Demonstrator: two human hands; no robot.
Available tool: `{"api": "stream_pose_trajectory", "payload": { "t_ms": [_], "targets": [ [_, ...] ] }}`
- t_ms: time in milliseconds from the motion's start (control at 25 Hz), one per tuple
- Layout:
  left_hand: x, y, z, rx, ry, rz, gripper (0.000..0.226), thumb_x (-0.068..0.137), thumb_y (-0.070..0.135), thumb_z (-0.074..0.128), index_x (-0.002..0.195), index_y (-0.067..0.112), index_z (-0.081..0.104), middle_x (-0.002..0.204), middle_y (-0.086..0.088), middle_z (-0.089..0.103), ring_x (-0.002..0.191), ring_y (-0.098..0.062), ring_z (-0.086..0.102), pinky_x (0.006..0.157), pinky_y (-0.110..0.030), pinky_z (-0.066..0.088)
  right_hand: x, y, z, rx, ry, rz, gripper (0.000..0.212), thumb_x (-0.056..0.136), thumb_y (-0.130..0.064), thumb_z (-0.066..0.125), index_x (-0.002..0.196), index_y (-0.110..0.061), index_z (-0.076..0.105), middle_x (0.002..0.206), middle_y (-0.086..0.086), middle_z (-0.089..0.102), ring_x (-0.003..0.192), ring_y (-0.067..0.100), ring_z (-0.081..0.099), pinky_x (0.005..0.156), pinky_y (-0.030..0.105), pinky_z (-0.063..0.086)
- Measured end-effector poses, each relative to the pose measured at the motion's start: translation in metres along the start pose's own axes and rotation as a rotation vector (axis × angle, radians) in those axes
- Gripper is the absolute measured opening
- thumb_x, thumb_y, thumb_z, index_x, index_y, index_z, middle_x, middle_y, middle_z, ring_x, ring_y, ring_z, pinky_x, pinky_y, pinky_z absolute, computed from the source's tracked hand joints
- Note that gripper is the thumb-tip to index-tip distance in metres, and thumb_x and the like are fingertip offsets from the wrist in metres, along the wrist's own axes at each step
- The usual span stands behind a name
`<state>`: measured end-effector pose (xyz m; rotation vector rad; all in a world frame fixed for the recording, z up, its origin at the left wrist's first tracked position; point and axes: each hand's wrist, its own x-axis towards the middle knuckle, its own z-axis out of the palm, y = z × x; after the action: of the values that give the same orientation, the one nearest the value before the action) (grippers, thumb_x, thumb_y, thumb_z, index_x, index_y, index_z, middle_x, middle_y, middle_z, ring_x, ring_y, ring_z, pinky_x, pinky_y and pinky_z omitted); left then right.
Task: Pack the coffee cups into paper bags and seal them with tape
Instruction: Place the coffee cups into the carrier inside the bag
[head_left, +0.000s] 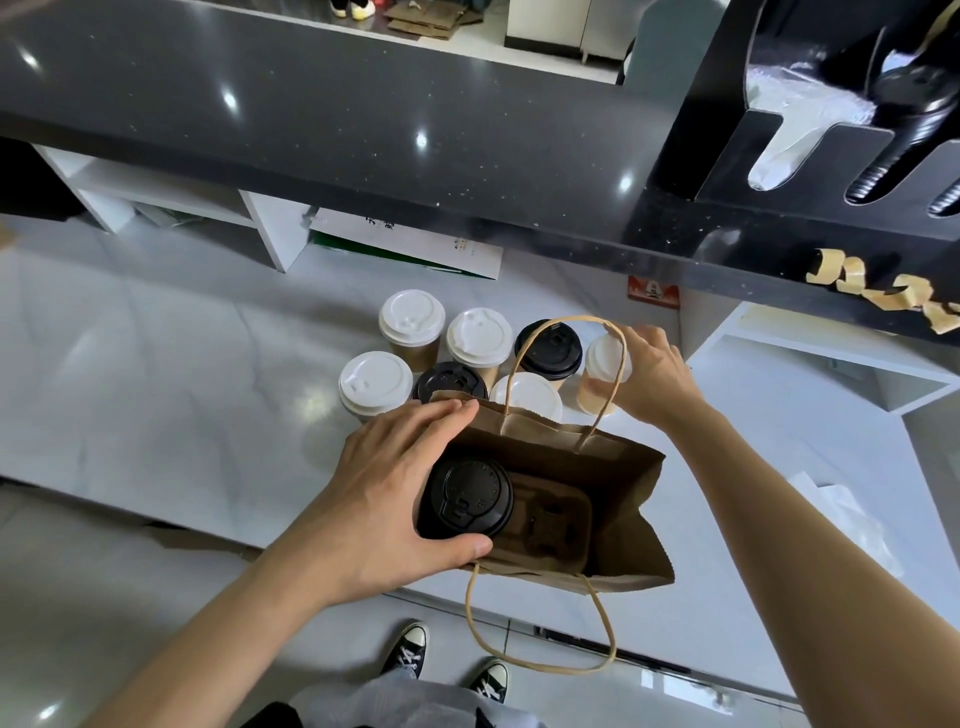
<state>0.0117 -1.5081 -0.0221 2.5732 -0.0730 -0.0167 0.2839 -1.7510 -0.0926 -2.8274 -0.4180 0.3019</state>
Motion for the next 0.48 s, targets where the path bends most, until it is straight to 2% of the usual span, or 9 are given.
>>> {"api": "stream_pose_trajectory", "payload": {
  "t_ms": [280,480],
  "targets": [
    [0.002,0.001,0.0,-0.007,0.002,-0.004,0.108,0.07,0.078,0.062,0.159,0.044,0.01,0.159,0.032,0.009,0.151,0.002,0.008,0.125,-0.035,0.015,-0.004,0.002,0.007,-0.162,0.023,-0.132,0.07,0.094,-0.062,0.057,0.154,-0.04,0.029,0.147,0.017,0.036,0.126,0.042,0.045,0.102,0.052,0.046],
    [0.003,0.0,-0.001,-0.011,0.001,-0.013,0.108,0.07,0.077,0.064,0.159,0.045,0.01,0.159,0.032,0.009,0.151,0.001,0.007,0.125,-0.035,0.016,-0.008,-0.004,0.015,-0.175,0.061,-0.116,0.063,0.097,-0.055,0.054,0.152,-0.035,0.032,0.149,0.017,0.032,0.13,0.042,0.04,0.107,0.052,0.042]
  ]
}}
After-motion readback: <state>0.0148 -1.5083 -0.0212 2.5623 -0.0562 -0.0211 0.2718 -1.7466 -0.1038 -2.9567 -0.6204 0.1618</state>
